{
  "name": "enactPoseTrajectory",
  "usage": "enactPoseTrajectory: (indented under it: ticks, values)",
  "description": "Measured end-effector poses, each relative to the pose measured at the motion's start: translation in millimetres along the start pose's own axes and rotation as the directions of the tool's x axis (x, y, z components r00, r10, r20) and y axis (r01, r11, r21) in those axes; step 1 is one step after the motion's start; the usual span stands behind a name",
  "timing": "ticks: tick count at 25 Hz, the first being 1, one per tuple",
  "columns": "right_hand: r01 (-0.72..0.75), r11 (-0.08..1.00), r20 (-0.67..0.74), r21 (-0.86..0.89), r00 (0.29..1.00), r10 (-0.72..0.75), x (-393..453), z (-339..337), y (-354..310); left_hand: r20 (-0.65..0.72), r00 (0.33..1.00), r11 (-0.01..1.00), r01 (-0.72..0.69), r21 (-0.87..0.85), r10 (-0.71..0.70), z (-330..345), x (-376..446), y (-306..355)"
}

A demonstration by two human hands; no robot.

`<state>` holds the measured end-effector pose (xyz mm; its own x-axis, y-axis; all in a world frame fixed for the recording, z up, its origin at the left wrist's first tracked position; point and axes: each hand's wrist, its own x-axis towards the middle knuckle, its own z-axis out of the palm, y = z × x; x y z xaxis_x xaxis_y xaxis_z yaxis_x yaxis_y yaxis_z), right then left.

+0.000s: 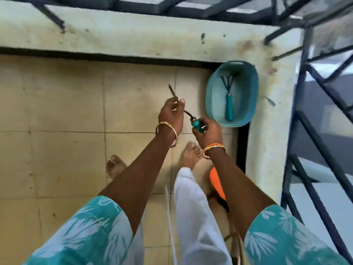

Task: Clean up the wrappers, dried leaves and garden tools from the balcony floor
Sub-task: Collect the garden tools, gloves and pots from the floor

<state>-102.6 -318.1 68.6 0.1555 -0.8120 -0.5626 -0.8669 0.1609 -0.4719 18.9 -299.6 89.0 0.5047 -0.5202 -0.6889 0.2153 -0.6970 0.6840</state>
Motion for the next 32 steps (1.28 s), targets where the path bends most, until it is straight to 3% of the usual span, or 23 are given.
enactPoseTrajectory:
  ticks: [4,11,14,20,24,29,32]
  values:
    - [-0.064,0.998,-0.097,0.014,0.993,0.065,26,-58,65,0.123,0.984,0.959,0.156,-0.235,-0.130,107,16,22]
    - [-0.179,0.973,-0.201,0.144,0.958,0.206,111,-92,139,0.291,0.943,0.950,0.228,-0.212,-0.161,226,70,45]
    - [-0.229,0.954,-0.163,0.196,0.951,0.262,145,-83,135,0.264,0.951,0.974,0.196,-0.117,-0.159,238,108,30]
    - [-0.291,0.940,-0.067,0.177,0.950,0.306,209,-64,122,0.294,0.943,0.978,0.190,-0.086,-0.157,243,134,-6]
    - [-0.376,0.914,-0.028,0.155,0.923,0.385,223,-46,138,0.307,0.933,0.982,0.178,0.055,-0.186,249,144,-18]
    - [-0.382,0.922,-0.019,0.062,0.923,0.384,225,-36,154,0.400,0.881,0.967,0.211,0.141,-0.250,247,149,-18]
    - [-0.341,0.939,-0.049,0.053,0.938,0.343,216,-35,154,0.407,0.883,0.964,0.153,0.218,-0.232,239,144,-20]
